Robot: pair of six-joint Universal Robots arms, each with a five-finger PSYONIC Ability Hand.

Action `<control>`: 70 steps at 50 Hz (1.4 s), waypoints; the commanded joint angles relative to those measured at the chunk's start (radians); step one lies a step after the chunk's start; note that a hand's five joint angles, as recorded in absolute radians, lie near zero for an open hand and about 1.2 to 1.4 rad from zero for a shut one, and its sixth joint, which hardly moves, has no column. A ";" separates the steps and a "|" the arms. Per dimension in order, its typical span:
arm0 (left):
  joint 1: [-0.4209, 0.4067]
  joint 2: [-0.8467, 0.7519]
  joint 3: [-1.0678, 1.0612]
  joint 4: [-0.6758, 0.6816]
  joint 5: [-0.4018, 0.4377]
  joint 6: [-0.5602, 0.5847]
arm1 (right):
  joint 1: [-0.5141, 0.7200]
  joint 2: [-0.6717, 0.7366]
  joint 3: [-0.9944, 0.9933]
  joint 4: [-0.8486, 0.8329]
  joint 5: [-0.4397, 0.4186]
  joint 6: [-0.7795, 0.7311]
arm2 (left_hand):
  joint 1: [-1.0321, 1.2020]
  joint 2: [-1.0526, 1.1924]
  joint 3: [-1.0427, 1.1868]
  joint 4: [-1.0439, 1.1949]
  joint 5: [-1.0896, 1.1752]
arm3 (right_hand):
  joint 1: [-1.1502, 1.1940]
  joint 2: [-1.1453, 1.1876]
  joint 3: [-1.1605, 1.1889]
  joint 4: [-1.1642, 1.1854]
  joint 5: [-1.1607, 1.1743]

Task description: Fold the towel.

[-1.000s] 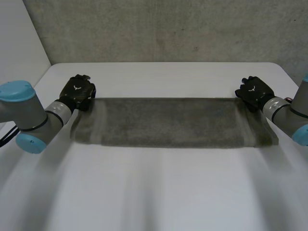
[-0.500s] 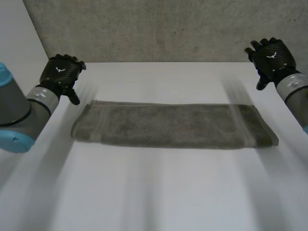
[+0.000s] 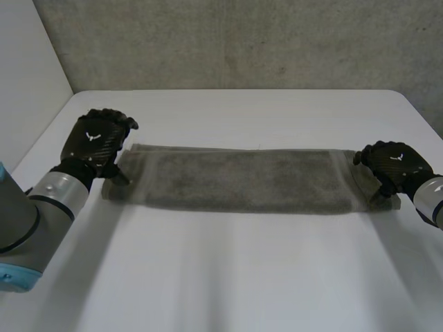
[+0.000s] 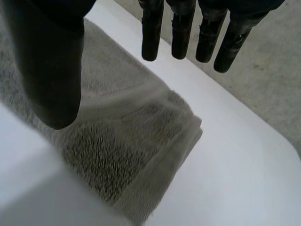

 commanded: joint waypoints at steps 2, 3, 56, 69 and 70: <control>-0.008 -0.031 -0.022 0.022 0.001 -0.002 | -0.025 0.077 -0.025 -0.005 -0.008 -0.024 | -0.058 -0.046 -0.052 -0.059 -0.003 | 0.032 0.039 -0.044 -0.076 0.011; -0.008 -0.029 -0.028 0.029 0.001 -0.002 | -0.025 0.077 -0.025 -0.005 -0.008 -0.024 | -0.058 -0.046 -0.052 -0.059 -0.003 | 0.032 0.039 -0.044 -0.076 0.011; 0.028 0.000 -0.065 0.083 -0.011 0.001 | -0.086 -0.026 -0.329 0.093 0.012 -0.221 | -0.061 -0.049 -0.052 -0.059 -0.006 | 0.973 0.981 -0.044 -0.076 0.953; 0.026 0.001 -0.074 0.085 -0.009 0.002 | 0.555 0.137 -0.519 0.075 0.153 -0.274 | -0.064 -0.052 -0.052 -0.059 -0.009 | 0.973 0.981 -0.044 -0.076 0.953; 0.026 0.000 -0.074 0.085 -0.008 0.002 | 0.625 0.182 -0.542 0.075 0.158 -0.291 | -0.064 -0.052 -0.052 -0.059 -0.009 | 0.973 0.981 -0.044 -0.076 0.953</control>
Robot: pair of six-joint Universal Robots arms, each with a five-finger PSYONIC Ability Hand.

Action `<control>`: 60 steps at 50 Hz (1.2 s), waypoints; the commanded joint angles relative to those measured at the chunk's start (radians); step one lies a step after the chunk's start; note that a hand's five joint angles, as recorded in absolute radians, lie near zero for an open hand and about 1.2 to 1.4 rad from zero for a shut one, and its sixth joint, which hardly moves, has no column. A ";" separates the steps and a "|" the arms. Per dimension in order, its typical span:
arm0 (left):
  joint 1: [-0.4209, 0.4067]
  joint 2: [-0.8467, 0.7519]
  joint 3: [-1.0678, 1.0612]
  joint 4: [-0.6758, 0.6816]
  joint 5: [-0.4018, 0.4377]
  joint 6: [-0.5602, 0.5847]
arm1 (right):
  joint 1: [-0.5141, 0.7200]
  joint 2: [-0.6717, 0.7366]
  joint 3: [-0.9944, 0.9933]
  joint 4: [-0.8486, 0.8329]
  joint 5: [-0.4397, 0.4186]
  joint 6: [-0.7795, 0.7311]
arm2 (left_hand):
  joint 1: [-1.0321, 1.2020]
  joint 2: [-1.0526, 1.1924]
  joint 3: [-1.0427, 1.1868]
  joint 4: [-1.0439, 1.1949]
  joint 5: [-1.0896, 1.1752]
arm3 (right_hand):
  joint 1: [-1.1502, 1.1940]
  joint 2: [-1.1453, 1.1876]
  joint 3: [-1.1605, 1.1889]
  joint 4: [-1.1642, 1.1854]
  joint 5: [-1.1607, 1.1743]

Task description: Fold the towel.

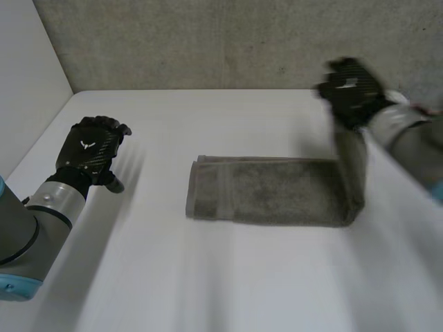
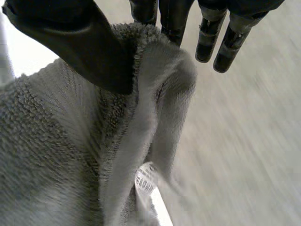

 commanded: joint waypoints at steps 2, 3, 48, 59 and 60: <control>-0.001 -0.002 -0.001 0.002 0.001 0.000 | 0.356 0.201 -0.121 -0.010 0.059 -0.062 | -0.064 -0.052 -0.052 -0.059 -0.009 | 0.083 0.078 -0.044 -0.076 0.054; -0.001 -0.002 -0.001 0.002 0.001 0.000 | 0.409 0.246 -0.139 -0.012 0.065 -0.082 | -0.064 -0.052 -0.052 -0.059 -0.009 | 0.083 0.078 -0.044 -0.076 0.054; -0.055 -0.014 -0.006 0.000 0.001 0.003 | -0.141 -0.051 0.557 -0.099 -0.196 0.370 | -0.072 -0.060 -0.052 -0.059 -0.018 | -0.905 -0.910 -0.044 -0.076 -0.934; -0.059 -0.012 -0.015 0.002 0.001 0.006 | -0.148 0.020 0.546 -0.202 -0.193 0.374 | -0.072 -0.060 -0.052 -0.059 -0.018 | -0.612 -0.617 -0.044 -0.076 -0.641; -0.059 -0.012 -0.015 0.002 0.001 0.006 | -0.146 0.026 0.546 -0.204 -0.193 0.374 | -0.072 -0.060 -0.052 -0.059 -0.018 | -0.527 -0.532 -0.044 -0.076 -0.556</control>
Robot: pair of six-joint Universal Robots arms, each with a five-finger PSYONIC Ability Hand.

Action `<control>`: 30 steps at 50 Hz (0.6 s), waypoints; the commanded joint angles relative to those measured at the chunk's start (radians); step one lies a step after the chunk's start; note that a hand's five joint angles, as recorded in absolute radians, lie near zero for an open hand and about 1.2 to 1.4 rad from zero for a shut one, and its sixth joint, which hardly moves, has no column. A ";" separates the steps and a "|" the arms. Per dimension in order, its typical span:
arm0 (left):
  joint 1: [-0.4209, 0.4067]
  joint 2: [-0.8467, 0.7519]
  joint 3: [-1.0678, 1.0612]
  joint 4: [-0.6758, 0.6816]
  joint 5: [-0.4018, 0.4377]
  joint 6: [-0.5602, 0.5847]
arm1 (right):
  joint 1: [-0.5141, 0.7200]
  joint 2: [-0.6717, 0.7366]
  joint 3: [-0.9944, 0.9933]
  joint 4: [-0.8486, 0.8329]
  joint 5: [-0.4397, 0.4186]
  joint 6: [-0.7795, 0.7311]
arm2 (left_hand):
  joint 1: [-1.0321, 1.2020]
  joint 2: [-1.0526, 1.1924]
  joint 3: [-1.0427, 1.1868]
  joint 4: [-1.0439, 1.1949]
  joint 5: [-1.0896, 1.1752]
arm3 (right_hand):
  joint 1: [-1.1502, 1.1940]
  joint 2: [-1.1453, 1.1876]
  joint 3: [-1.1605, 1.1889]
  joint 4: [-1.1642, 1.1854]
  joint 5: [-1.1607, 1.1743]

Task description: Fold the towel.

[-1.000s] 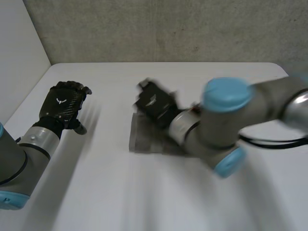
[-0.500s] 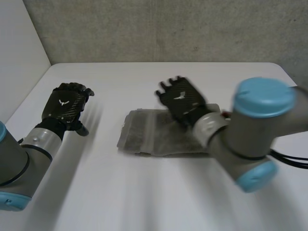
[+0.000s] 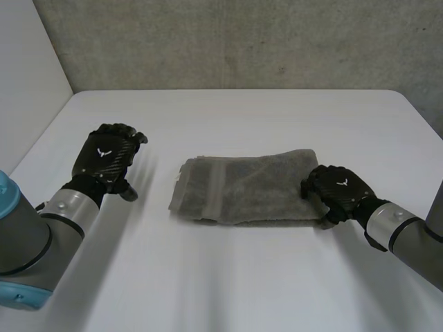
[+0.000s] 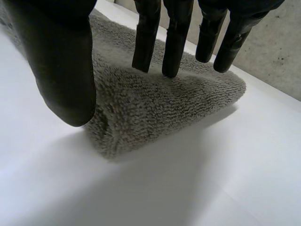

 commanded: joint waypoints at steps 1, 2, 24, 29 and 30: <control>0.002 0.001 -0.003 0.001 0.000 0.001 | 0.007 0.032 -0.013 -0.031 0.008 0.001 | -0.069 -0.056 -0.052 -0.059 -0.018 | 0.142 0.144 -0.044 -0.076 0.139; 0.002 0.003 -0.003 0.001 0.000 0.001 | 0.007 0.035 -0.015 -0.033 0.008 0.001 | -0.069 -0.056 -0.052 -0.059 -0.018 | 0.275 0.278 -0.044 -0.076 0.272; -0.043 0.015 0.009 -0.015 0.005 -0.011 | -0.085 -0.027 0.047 0.000 0.015 -0.017 | -0.089 -0.077 -0.052 -0.059 -0.038 | 0.751 0.754 -0.044 -0.076 0.748; -0.112 0.014 0.024 -0.021 0.003 -0.014 | -0.123 -0.062 0.080 0.035 -0.011 -0.031 | -0.098 -0.086 -0.052 -0.059 -0.047 | 0.751 0.754 -0.044 -0.076 0.748; -0.135 0.012 0.030 -0.025 0.005 -0.014 | -0.151 -0.076 0.100 0.055 -0.034 -0.055 | -0.098 -0.086 -0.052 -0.059 -0.047 | 0.751 0.754 -0.044 -0.076 0.748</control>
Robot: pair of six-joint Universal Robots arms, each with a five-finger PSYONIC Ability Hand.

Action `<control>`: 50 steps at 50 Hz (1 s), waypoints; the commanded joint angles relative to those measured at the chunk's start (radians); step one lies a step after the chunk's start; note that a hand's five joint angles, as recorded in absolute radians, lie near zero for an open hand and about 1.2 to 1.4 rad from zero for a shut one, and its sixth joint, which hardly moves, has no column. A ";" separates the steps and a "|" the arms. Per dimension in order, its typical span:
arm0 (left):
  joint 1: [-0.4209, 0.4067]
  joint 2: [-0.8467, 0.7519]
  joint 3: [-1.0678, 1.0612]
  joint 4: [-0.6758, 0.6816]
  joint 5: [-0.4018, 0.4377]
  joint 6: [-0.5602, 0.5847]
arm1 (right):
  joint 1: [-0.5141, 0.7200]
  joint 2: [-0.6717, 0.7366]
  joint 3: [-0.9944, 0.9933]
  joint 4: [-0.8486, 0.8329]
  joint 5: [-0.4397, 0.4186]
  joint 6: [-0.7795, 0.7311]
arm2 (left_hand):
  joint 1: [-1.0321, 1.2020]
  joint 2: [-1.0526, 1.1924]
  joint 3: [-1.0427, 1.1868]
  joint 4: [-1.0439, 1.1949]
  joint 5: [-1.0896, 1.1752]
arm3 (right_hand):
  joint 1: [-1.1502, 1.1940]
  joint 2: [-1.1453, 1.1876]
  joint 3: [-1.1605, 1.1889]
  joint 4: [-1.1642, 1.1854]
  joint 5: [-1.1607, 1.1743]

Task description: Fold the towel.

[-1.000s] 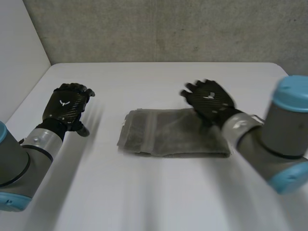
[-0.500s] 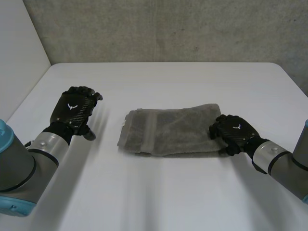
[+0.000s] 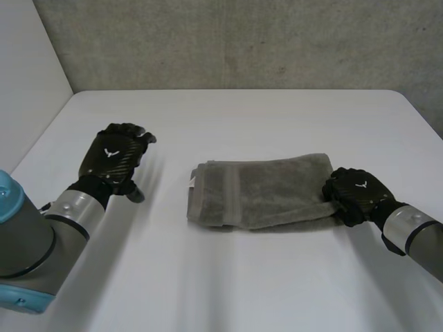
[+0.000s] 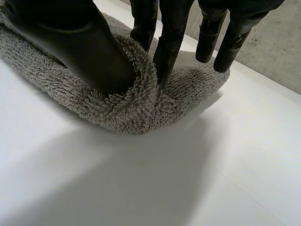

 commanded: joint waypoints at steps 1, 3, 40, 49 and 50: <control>-0.094 -0.001 0.025 -0.012 0.000 -0.004 | -0.100 -0.061 0.064 0.077 -0.070 -0.077 | -0.071 -0.065 -0.052 -0.059 -0.026 | 0.112 0.130 -0.044 -0.076 0.074; -0.116 -0.003 0.029 -0.016 0.000 -0.004 | -0.149 -0.074 0.074 0.115 -0.095 -0.131 | -0.074 -0.068 -0.052 -0.059 -0.029 | 0.112 0.130 -0.044 -0.076 0.074; -0.176 -0.012 0.086 -0.023 -0.014 -0.002 | 0.631 0.042 -0.357 0.395 0.155 -0.357 | -0.100 -0.094 -0.052 -0.059 -0.055 | 0.112 0.130 -0.044 -0.076 0.074; -0.176 -0.014 0.098 -0.019 -0.012 -0.004 | 0.639 0.039 -0.308 0.286 0.228 -0.276 | -0.100 -0.094 -0.052 -0.059 -0.055 | -1.110 -1.092 -0.044 -0.076 -1.148; -0.177 -0.014 0.106 -0.019 -0.012 -0.004 | 0.636 0.021 -0.296 0.271 0.228 -0.231 | -0.103 -0.097 -0.052 -0.059 -0.058 | -1.110 -1.092 -0.044 -0.076 -1.148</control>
